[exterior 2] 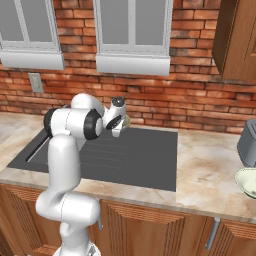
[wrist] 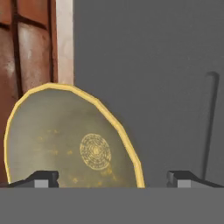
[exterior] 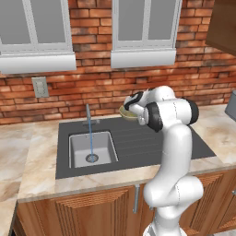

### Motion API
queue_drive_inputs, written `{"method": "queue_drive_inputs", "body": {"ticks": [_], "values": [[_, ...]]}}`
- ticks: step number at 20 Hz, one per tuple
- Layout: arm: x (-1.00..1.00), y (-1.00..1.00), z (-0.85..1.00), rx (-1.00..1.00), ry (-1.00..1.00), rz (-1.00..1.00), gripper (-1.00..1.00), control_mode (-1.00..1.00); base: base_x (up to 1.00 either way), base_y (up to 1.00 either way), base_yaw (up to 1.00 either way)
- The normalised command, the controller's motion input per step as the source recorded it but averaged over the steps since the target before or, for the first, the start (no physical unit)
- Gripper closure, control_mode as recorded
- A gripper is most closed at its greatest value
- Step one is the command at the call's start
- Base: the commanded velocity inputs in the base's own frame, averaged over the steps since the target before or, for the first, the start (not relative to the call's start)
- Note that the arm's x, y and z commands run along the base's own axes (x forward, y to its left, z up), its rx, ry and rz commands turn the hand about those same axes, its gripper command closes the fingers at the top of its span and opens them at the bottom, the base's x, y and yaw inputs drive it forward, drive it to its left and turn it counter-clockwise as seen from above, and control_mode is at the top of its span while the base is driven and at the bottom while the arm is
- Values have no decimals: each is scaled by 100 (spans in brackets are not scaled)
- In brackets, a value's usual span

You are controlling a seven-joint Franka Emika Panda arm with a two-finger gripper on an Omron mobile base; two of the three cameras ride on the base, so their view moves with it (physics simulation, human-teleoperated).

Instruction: Rinse each bowl for a few seconds and place them down in the sink or on the counter.

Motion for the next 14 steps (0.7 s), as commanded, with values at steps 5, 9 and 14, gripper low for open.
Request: {"method": "queue_drive_inputs", "body": {"ticks": [5, 9, 14], "values": [[-17, -9, 40, 0, -2, -5, -100, -100, 0, 0, 0], [-37, -11, 53, 0, -2, -15, -100, -100, 0, 0, 0], [-53, -12, 53, 0, 0, -21, -100, -100, 0, 0, 0]]}}
